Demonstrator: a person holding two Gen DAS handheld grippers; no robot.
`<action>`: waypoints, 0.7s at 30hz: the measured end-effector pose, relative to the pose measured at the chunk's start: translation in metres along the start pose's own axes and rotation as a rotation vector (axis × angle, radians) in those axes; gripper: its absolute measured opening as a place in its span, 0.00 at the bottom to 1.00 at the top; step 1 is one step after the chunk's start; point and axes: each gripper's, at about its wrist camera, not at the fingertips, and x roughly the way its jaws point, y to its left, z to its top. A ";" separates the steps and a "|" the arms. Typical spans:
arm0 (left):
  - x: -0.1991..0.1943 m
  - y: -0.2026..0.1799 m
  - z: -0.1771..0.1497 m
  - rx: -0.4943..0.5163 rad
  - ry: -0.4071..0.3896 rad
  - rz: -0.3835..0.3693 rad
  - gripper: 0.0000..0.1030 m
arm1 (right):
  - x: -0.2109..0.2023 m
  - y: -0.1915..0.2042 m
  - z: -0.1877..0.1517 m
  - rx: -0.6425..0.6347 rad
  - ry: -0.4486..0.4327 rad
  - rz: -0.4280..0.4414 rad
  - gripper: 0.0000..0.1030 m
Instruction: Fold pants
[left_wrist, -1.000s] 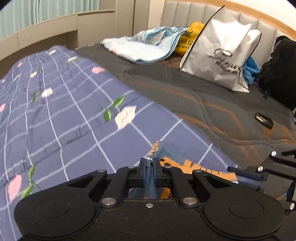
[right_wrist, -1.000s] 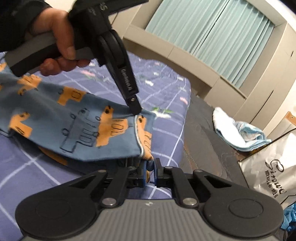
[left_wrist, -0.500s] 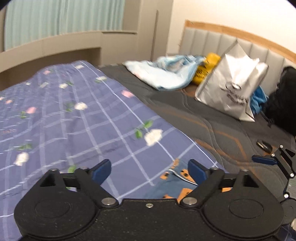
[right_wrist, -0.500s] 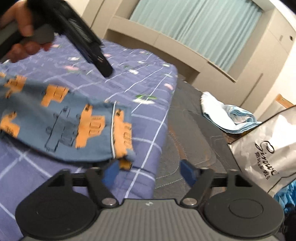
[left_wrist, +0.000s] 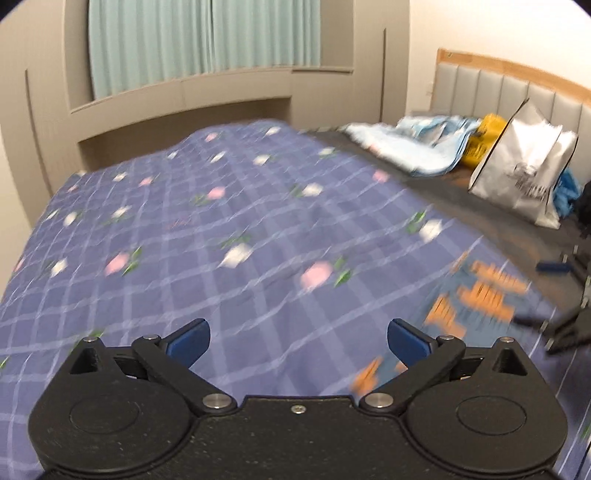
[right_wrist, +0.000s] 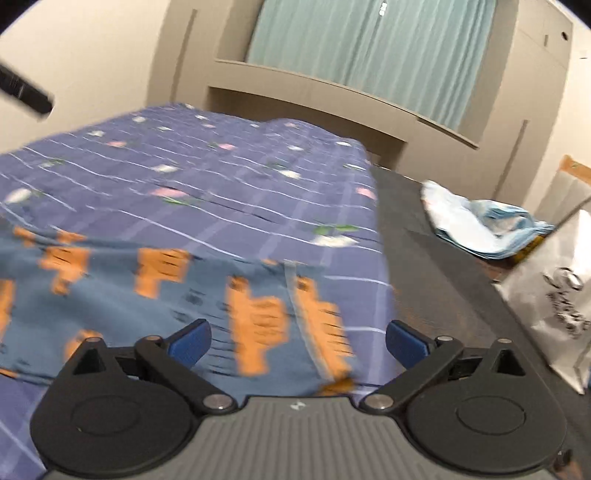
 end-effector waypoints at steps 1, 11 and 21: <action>-0.003 0.009 -0.013 0.003 0.018 0.005 0.99 | -0.002 0.009 0.001 -0.004 -0.001 0.023 1.00; 0.018 0.041 -0.090 0.106 0.129 -0.058 0.77 | -0.025 0.086 0.000 -0.026 -0.001 0.119 1.00; 0.054 0.034 -0.096 0.217 0.171 -0.148 0.18 | -0.031 0.113 -0.002 -0.024 0.035 0.133 1.00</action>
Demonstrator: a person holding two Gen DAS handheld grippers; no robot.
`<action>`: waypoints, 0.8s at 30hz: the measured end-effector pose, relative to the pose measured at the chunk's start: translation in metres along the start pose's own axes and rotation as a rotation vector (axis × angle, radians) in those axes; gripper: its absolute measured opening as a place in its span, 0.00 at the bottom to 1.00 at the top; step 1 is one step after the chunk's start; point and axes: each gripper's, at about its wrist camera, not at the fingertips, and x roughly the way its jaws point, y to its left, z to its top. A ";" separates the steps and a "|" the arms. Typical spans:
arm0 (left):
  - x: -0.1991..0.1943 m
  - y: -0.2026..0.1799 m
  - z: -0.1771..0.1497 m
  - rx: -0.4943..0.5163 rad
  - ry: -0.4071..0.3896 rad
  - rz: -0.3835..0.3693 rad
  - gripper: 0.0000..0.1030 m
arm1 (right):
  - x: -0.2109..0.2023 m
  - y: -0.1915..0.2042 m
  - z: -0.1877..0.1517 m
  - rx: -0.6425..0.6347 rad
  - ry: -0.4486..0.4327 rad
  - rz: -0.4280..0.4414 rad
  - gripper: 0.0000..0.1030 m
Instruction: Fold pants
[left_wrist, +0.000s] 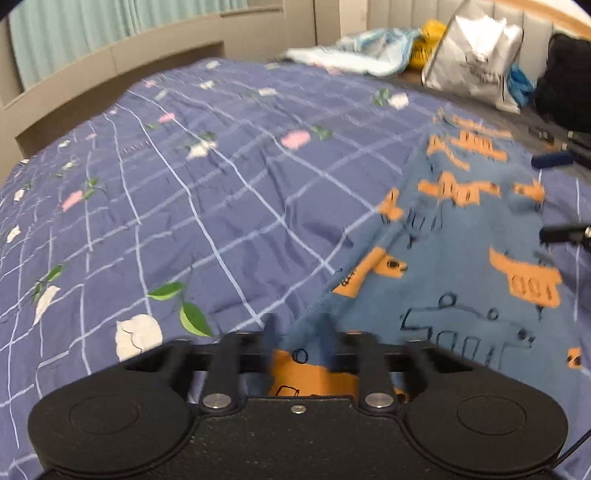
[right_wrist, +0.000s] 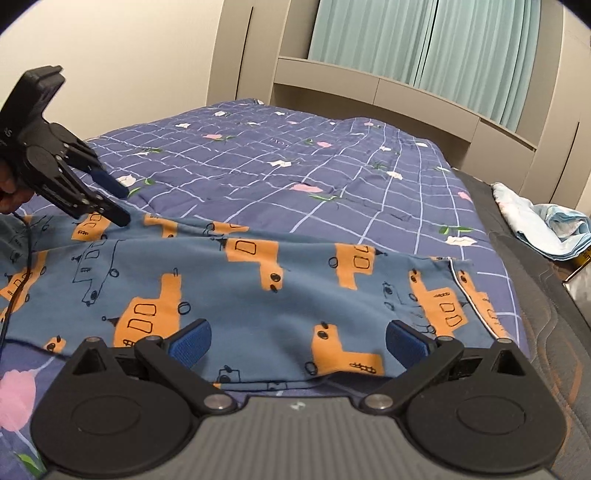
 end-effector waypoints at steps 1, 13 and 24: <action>0.001 0.001 0.001 -0.002 0.003 -0.008 0.10 | 0.000 0.000 0.000 0.003 0.002 -0.001 1.00; -0.024 0.017 0.002 -0.141 -0.059 0.021 0.00 | 0.002 -0.009 -0.002 0.039 0.006 -0.011 1.00; -0.016 0.018 -0.007 -0.241 -0.042 0.043 0.53 | 0.009 -0.025 -0.008 0.110 0.056 -0.050 1.00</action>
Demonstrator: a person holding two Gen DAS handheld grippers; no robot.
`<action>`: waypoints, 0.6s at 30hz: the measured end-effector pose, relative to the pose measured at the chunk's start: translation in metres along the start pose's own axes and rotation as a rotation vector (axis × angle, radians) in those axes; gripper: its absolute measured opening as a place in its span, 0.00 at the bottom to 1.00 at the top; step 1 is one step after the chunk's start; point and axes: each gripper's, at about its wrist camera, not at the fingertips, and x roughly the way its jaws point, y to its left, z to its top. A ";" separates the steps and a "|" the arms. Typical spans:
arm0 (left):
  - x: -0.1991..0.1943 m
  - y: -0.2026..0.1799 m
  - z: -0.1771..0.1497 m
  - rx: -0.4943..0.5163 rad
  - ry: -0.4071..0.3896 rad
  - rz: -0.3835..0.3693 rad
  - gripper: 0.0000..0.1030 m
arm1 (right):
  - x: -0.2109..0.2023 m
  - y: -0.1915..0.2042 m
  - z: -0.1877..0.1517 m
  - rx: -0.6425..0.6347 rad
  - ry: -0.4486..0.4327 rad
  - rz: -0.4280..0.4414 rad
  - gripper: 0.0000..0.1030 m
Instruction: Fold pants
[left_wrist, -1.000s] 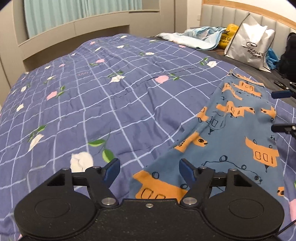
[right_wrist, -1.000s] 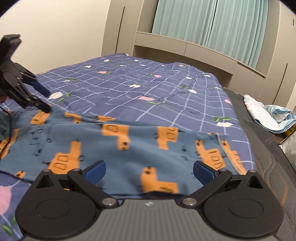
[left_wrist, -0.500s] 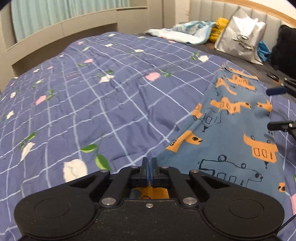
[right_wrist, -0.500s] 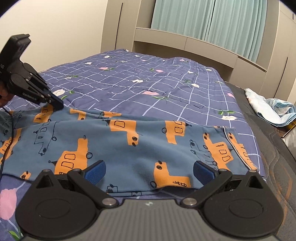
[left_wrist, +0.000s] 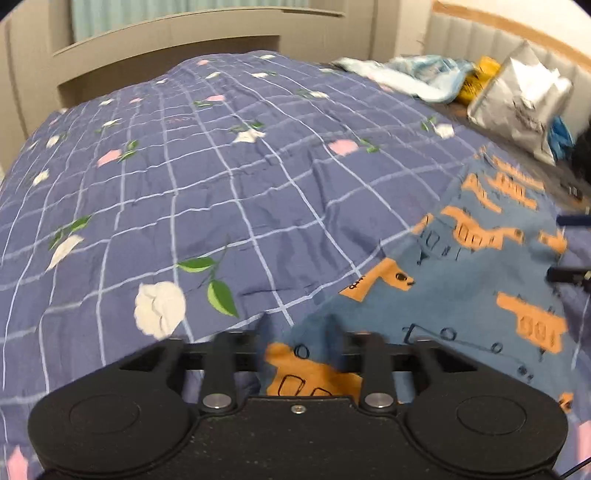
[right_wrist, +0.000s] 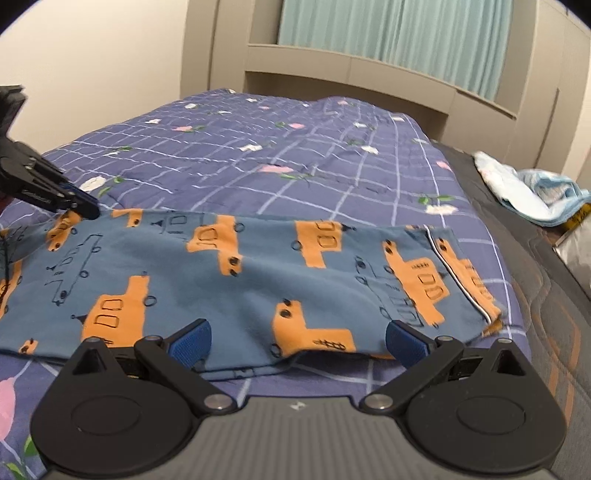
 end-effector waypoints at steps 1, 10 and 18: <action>-0.007 0.001 -0.001 -0.016 -0.013 0.008 0.64 | 0.000 -0.001 -0.001 0.007 0.001 -0.004 1.00; -0.111 0.026 -0.037 -0.239 -0.176 0.164 0.98 | -0.025 0.003 -0.009 0.087 -0.049 0.019 1.00; -0.186 0.046 -0.128 -0.508 -0.224 0.338 0.99 | -0.047 0.040 -0.015 0.108 -0.093 0.093 1.00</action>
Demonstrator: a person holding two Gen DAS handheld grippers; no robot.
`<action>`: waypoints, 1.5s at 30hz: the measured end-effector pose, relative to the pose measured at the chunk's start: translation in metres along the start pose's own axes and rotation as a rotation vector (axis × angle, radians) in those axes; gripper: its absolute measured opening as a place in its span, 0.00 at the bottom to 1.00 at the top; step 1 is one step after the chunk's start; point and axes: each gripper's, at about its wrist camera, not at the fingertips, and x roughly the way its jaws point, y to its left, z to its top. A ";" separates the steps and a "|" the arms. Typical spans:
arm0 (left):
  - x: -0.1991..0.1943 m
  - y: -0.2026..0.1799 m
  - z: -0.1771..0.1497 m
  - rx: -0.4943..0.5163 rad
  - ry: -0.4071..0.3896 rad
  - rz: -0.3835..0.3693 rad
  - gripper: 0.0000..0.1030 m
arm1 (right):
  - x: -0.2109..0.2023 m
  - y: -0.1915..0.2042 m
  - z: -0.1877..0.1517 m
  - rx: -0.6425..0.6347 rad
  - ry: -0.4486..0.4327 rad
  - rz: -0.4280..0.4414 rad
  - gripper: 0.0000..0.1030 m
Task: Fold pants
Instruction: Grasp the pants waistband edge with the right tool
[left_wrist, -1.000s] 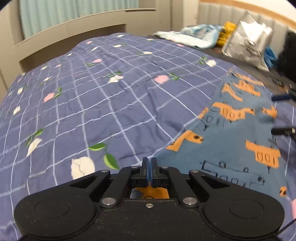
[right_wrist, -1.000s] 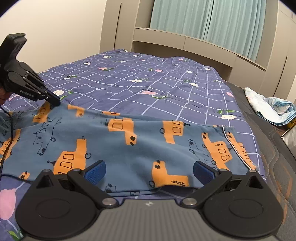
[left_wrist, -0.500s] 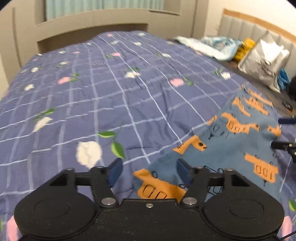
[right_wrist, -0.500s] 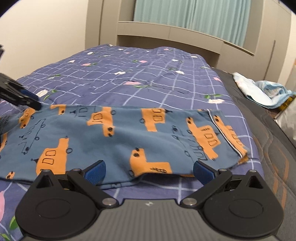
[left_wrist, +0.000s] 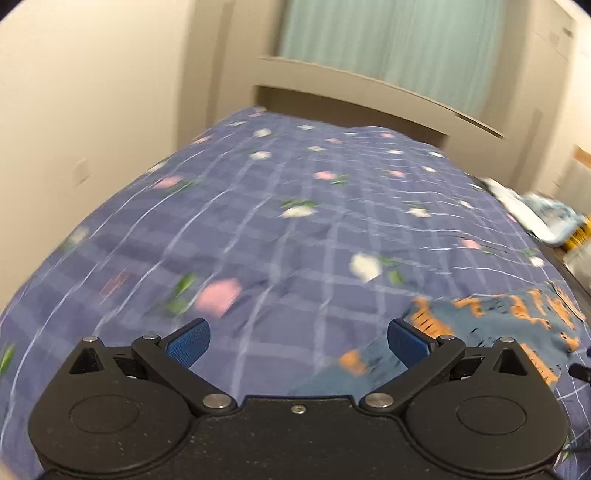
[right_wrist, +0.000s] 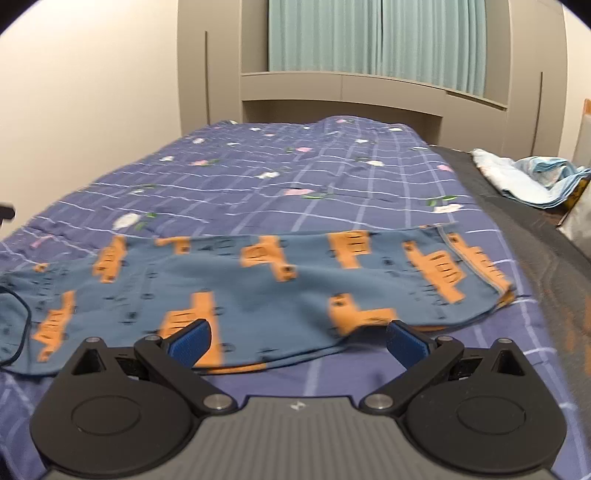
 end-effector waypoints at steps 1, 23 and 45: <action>-0.006 0.008 -0.007 -0.030 0.006 0.007 0.99 | -0.002 0.007 -0.002 0.004 0.001 0.013 1.00; -0.091 -0.057 -0.004 -0.022 -0.071 -0.174 0.99 | -0.018 0.010 -0.025 0.039 0.005 0.009 1.00; 0.078 -0.269 -0.062 0.182 0.087 -0.272 0.99 | 0.041 -0.203 0.001 0.437 0.020 -0.042 1.00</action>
